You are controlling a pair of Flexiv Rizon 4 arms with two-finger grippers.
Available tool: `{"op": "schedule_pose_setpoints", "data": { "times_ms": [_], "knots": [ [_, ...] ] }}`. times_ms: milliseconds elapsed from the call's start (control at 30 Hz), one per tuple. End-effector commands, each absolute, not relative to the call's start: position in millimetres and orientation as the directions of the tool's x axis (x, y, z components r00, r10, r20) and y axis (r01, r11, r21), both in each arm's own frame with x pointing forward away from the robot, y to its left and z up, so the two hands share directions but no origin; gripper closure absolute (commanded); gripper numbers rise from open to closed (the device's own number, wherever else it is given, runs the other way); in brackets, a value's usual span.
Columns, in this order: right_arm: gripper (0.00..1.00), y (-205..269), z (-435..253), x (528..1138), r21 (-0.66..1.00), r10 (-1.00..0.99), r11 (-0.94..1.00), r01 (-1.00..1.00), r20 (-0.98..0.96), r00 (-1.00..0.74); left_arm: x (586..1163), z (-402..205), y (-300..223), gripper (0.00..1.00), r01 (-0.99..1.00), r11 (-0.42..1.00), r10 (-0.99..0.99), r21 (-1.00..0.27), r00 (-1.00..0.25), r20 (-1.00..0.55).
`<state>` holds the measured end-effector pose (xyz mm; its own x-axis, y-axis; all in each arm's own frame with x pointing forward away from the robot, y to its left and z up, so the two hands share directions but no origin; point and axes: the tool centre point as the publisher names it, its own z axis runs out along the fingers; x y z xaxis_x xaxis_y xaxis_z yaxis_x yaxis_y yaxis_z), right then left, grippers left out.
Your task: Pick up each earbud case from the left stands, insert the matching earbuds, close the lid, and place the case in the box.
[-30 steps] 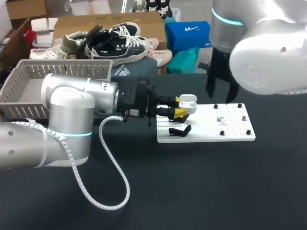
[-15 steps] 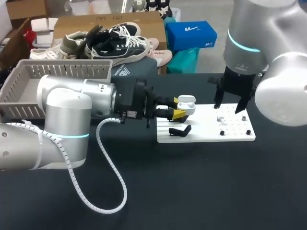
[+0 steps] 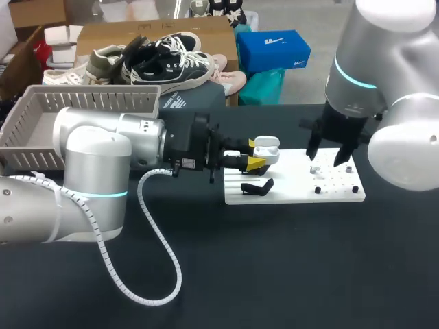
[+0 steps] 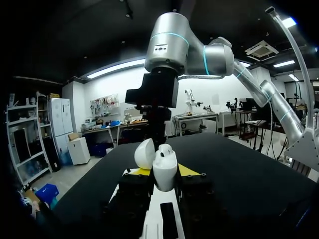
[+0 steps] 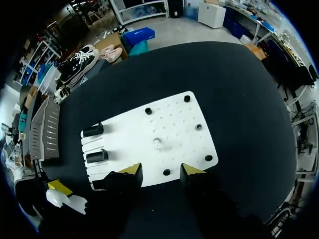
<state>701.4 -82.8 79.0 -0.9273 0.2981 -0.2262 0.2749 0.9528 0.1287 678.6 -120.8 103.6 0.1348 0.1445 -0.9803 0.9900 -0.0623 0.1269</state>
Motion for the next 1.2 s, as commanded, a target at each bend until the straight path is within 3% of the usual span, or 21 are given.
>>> {"op": "schedule_pose_setpoints", "data": {
  "times_ms": [33,1200],
  "knots": [
    [0.55,-85,72,711,0.139,0.278,0.958,0.253,-0.212,-0.937,677,103,-121,1.00,0.990,-0.055,0.144,0.130,0.136,-0.980],
    [0.56,-81,34,726,0.183,0.259,0.956,0.229,-0.162,-0.952,677,103,-121,1.00,0.990,-0.055,0.144,0.130,0.136,-0.980]
  ]
}}
